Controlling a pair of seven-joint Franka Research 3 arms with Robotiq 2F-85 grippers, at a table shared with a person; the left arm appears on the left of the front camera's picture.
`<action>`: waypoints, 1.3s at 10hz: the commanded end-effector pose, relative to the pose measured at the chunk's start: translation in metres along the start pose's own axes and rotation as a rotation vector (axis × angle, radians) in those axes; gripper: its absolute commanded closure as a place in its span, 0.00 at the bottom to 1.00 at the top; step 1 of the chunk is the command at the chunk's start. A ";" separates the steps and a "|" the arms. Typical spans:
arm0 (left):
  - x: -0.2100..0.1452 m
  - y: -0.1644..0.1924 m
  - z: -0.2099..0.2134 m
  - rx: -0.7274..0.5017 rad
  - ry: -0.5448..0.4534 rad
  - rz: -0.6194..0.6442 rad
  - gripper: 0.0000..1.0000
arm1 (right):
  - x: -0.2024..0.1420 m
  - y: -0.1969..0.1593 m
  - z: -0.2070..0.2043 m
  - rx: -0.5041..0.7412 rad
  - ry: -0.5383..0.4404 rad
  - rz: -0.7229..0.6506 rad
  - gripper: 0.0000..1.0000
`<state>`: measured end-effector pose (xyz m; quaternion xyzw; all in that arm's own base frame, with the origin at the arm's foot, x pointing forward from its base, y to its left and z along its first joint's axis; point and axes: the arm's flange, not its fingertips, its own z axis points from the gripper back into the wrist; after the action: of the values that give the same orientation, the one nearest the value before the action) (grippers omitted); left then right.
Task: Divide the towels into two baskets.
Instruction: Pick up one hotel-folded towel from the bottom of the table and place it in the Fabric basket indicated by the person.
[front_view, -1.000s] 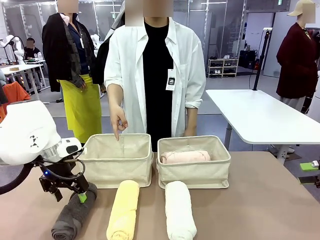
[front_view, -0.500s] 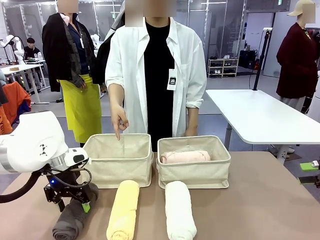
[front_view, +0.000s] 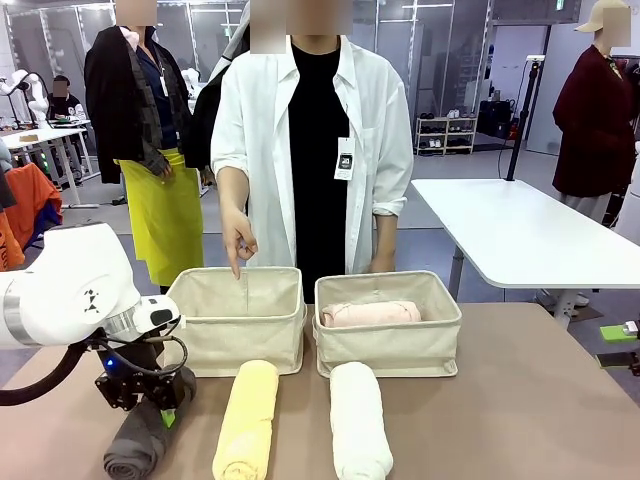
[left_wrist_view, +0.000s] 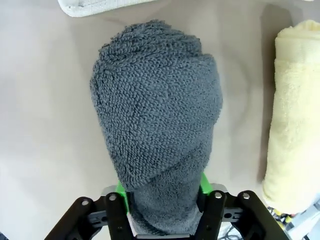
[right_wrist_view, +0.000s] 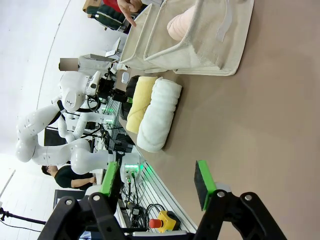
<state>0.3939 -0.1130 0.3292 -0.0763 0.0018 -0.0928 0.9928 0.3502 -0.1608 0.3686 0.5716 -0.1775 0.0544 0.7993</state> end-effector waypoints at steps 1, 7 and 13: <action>-0.013 0.001 -0.004 0.008 -0.026 0.024 0.70 | -0.002 0.004 -0.001 -0.001 -0.003 0.000 0.25; -0.023 -0.009 0.130 0.037 -0.147 -0.366 0.81 | -0.002 0.004 -0.001 -0.001 -0.003 0.000 0.25; -0.041 -0.064 0.162 0.214 -0.200 -1.240 0.81 | -0.002 0.004 -0.001 -0.001 -0.003 0.000 0.25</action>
<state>0.3503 -0.1606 0.4995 0.0307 -0.1424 -0.6095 0.7793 0.3501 -0.1609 0.3686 0.5715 -0.1776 0.0543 0.7993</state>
